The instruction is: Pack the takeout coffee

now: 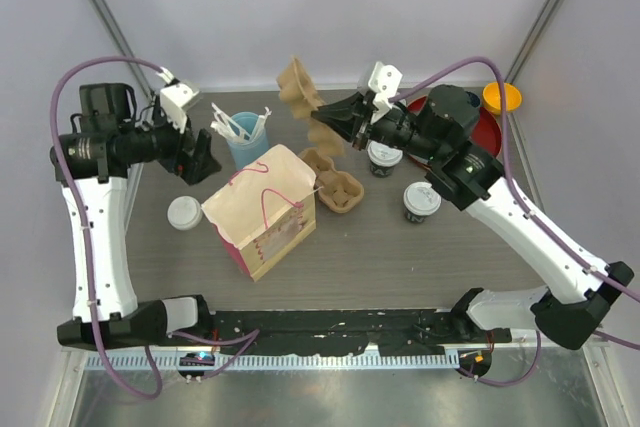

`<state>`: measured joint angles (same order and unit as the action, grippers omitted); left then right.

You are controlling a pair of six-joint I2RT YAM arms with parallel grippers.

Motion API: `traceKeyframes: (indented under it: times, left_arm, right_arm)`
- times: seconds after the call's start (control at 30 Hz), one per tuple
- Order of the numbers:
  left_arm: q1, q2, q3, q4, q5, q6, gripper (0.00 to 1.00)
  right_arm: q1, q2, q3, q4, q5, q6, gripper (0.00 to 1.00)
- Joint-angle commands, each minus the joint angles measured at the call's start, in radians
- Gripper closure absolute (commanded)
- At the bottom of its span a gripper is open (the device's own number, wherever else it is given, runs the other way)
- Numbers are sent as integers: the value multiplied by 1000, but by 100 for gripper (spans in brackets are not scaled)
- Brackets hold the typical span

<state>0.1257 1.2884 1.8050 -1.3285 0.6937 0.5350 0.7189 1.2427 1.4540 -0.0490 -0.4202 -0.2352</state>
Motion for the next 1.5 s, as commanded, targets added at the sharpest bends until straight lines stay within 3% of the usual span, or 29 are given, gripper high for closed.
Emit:
traceKeyframes:
  times: [0.0,0.2,0.47,0.5,0.6,0.87,1.07,1.37,1.47]
  left_arm:
    - [-58,-20,-97,-299,-23,-4,7]
    - [-115,-20,-229,-210,-34,-47,8]
    - [-190,-6,-288,-170,-20,-61,41]
    - [-190,-11,-282,-170,-17,-53,51]
    - [-190,-30,-268,-155,-17,-55,67]
    - [-189,-43,-251,-143,-34,-64,76]
    - [-186,-52,-276,-61,-59,-127,99]
    - [-184,-72,-299,47,-137,-240,100]
    - [-186,-74,-305,61,-94,-254,100]
  right_arm:
    - [10,60,19,139,-201,-12,99]
    - [14,118,31,172,-328,-6,99]
    - [19,106,-47,204,-414,-16,99]
    - [19,107,-49,201,-439,-21,99]
    - [17,118,-70,198,-494,-35,99]
    - [22,126,-118,227,-538,-35,99]
    - [30,132,-144,137,-540,-107,99]
    - [121,95,-144,57,-460,-226,99]
    - [154,96,-126,57,-437,-257,99]
